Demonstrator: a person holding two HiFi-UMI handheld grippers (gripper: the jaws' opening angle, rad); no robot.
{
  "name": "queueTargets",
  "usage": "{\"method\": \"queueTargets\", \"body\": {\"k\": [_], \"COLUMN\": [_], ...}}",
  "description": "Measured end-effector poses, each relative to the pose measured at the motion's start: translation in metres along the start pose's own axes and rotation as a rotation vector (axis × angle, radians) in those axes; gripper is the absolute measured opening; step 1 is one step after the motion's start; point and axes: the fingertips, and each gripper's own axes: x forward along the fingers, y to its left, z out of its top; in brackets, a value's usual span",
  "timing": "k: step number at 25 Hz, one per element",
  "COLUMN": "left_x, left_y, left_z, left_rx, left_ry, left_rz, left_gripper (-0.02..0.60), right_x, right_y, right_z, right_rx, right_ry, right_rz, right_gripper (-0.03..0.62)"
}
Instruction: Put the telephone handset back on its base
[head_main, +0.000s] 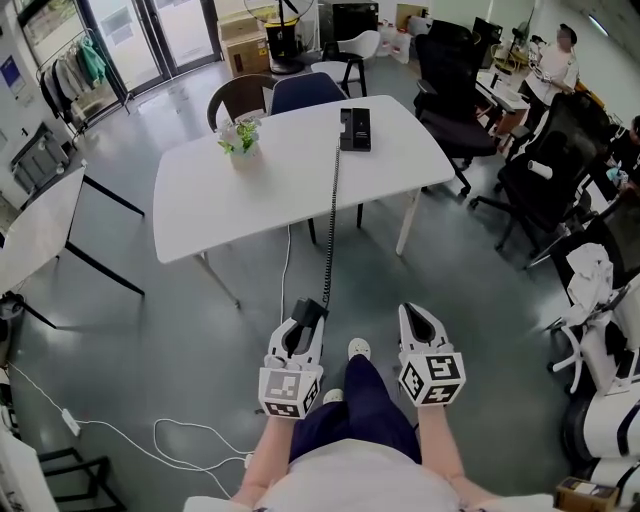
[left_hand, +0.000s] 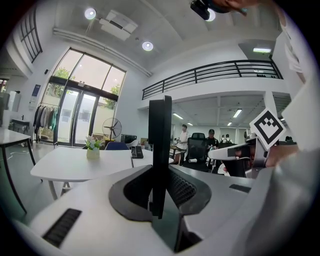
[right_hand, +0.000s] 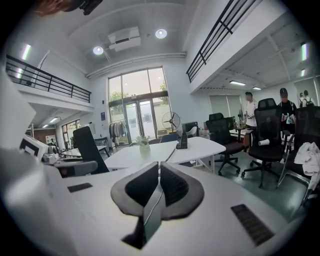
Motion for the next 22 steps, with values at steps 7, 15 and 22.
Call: {"method": "queueTargets", "body": {"k": [7,15,22], "left_x": [0.034,0.087,0.134], "left_y": [0.015,0.032,0.05], "left_z": [0.006,0.016,0.024], "left_rx": [0.004,-0.001,-0.059], "left_ry": [0.01,0.016,0.017], "left_rz": [0.015,0.038,0.077], "left_gripper": [0.084,0.086,0.084], "right_x": [0.036,0.082,0.128], "right_y": [-0.014,-0.044,-0.074], "right_z": [0.015,0.036,0.053], "right_rx": [0.004,0.005,0.005], "right_ry": [0.0,-0.001,0.006], "right_rz": [0.02,0.029,0.04], "right_gripper": [0.035,0.035,0.035]}}
